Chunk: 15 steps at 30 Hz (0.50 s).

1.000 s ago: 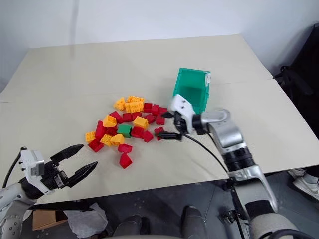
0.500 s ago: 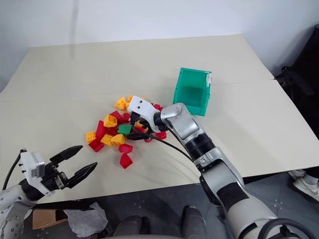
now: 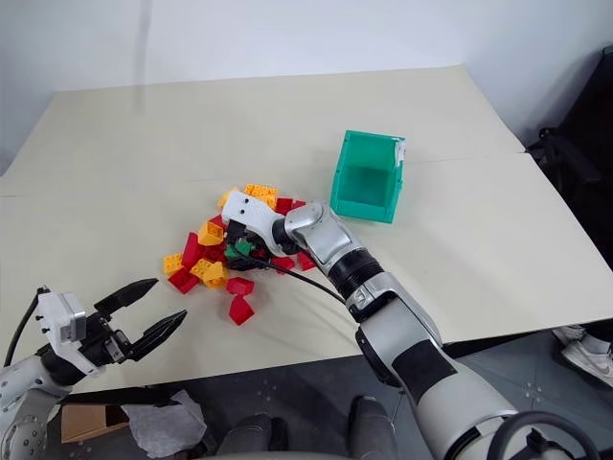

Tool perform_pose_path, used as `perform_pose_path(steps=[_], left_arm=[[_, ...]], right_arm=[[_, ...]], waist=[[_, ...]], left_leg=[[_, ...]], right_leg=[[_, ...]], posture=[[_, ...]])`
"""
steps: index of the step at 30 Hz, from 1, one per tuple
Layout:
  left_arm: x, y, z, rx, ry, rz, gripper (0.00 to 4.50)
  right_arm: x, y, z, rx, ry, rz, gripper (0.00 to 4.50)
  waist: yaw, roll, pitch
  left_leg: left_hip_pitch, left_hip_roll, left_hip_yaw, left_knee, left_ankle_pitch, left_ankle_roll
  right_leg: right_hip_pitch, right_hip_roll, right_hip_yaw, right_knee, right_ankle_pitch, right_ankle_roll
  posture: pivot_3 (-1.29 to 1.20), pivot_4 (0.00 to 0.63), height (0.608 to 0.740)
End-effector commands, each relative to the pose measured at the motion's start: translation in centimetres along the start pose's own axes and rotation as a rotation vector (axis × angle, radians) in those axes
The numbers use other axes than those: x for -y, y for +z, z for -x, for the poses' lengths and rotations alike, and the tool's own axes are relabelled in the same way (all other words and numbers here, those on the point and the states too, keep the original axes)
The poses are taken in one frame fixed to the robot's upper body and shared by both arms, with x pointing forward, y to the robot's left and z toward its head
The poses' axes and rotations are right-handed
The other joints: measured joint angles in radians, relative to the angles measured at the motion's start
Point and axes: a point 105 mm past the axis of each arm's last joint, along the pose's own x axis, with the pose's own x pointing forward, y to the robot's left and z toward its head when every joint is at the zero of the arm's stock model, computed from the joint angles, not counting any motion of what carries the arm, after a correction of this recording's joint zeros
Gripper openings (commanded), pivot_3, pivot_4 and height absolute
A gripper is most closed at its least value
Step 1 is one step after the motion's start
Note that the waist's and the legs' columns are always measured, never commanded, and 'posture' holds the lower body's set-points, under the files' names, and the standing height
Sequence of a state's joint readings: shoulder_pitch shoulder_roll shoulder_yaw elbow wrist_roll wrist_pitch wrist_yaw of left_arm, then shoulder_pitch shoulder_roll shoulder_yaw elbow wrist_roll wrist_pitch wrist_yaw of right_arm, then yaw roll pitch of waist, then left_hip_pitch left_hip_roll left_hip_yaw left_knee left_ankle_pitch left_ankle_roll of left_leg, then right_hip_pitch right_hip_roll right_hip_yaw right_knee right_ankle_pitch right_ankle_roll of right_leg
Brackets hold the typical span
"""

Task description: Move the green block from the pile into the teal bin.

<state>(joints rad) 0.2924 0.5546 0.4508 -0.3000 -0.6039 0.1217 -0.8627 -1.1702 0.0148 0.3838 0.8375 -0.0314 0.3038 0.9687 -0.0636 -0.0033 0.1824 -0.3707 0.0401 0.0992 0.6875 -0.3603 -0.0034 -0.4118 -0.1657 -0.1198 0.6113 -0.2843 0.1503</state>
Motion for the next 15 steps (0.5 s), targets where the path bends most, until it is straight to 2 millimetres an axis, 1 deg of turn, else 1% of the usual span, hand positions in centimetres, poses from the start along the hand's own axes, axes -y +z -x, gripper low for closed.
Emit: perform_pose_path(steps=[1, 3, 4, 6, 7, 11, 13, 15], left_arm=[[0.0, 0.4, 0.2, 0.012, 0.007, -0.024, 4.50], [0.2, 0.6, 0.0, 0.021, -0.006, -0.029, 4.50], [0.2, 0.7, -0.1, 0.024, -0.011, -0.032, 4.50], [0.4, 1.0, -0.5, 0.034, -0.026, -0.034, 4.50], [0.6, 1.2, -0.9, 0.044, -0.040, -0.036, 4.50], [1.4, 2.0, -2.2, 0.079, -0.093, -0.039, 4.50], [1.9, 2.7, -3.6, 0.111, -0.130, -0.011, 4.50], [2.3, 3.2, -4.5, 0.123, -0.157, 0.043, 4.50]], right_arm=[[0.2, 1.2, 0.3, 0.029, 0.003, 0.030, 2.35], [0.4, 1.6, 0.9, 0.067, 0.002, 0.035, 1.66], [0.4, 1.8, 1.2, 0.081, 0.003, 0.038, 1.47], [0.6, 2.9, 2.2, 0.162, 0.003, 0.065, 1.48], [1.1, 3.4, 3.1, 0.207, -0.019, 0.061, 1.48], [2.4, 4.1, 6.5, 0.343, -0.084, 0.038, 1.48], [3.5, 4.2, 9.8, 0.457, -0.162, 0.018, 1.48], [4.2, 4.3, 12.0, 0.532, -0.223, 0.011, 1.48]], waist=[[0.000, 0.000, 0.000], [0.000, 0.000, 0.000], [0.001, 0.000, 0.000], [0.003, 0.000, 0.000], [0.004, 0.000, 0.000], [0.009, 0.000, 0.000], [0.011, 0.000, 0.000], [0.019, 0.000, 0.000]], left_leg=[[0.000, 0.000, 0.000, 0.000, 0.000, 0.000], [0.000, 0.000, 0.000, 0.000, 0.000, 0.000], [0.000, 0.000, 0.000, 0.000, 0.000, 0.000], [0.000, 0.000, 0.000, 0.000, 0.000, 0.000], [0.000, 0.000, 0.000, 0.000, 0.000, 0.000], [0.000, 0.000, 0.000, 0.000, 0.000, 0.000], [0.000, 0.000, -0.001, 0.000, 0.000, 0.000], [-0.001, 0.000, -0.002, 0.000, 0.000, 0.000]], right_leg=[[0.000, 0.000, 0.000, 0.000, 0.000, 0.000], [0.000, 0.000, 0.000, 0.000, 0.000, 0.000], [0.000, 0.000, 0.000, 0.000, 0.000, 0.000], [0.000, 0.000, 0.000, 0.000, 0.000, 0.000], [0.000, 0.000, 0.000, 0.000, 0.000, 0.000], [0.000, 0.000, 0.000, 0.000, 0.000, 0.000], [0.000, 0.000, 0.000, 0.000, 0.000, 0.000], [0.001, 0.000, -0.001, 0.000, 0.000, 0.000]], posture=[[0.00, 0.150, 0.740], [0.00, 0.150, 0.740], [0.00, 0.150, 0.740], [0.00, 0.150, 0.740], [0.00, 0.150, 0.740], [0.00, 0.150, 0.740], [0.00, 0.150, 0.740], [0.00, 0.150, 0.740]])
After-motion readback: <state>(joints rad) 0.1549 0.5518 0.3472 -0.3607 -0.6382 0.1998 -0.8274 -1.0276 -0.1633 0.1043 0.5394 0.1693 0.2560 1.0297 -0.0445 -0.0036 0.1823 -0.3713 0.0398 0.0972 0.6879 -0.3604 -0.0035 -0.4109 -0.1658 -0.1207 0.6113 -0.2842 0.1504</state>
